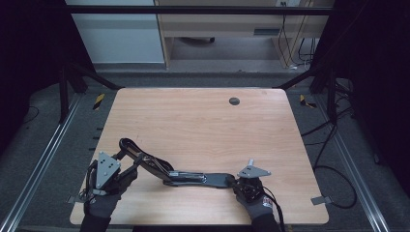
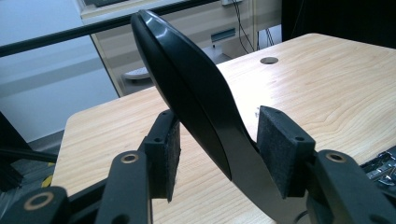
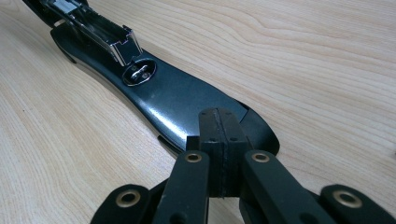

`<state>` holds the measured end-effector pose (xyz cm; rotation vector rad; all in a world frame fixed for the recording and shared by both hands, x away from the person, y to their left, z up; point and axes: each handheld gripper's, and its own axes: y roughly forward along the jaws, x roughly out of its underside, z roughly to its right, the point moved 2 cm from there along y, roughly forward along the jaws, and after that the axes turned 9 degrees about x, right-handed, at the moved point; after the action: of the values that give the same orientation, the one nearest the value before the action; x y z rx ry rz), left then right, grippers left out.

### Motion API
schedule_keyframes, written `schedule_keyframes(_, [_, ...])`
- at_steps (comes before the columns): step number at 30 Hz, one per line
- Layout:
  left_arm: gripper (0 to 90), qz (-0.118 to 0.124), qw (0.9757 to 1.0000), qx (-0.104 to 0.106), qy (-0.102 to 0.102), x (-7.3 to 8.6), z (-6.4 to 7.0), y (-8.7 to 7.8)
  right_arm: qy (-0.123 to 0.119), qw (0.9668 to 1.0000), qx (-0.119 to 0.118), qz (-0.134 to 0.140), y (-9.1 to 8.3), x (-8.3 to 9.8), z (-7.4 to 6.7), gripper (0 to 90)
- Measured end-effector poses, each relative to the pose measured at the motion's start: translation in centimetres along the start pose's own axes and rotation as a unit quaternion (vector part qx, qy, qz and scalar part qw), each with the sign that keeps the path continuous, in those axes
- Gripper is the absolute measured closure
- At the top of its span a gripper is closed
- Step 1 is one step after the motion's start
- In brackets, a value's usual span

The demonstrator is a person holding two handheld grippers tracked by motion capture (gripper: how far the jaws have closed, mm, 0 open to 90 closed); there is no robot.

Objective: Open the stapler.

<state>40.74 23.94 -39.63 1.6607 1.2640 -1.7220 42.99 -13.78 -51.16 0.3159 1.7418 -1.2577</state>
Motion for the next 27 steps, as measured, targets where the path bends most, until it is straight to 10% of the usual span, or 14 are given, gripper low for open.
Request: schedule_keyframes(27, [43.2, -0.005, 0.9999, 0.007, -0.008, 1.4, -1.1, -0.5, 0.000, 1.0000, 0.002, -0.003, 0.0, -0.1, -0.1, 90.0])
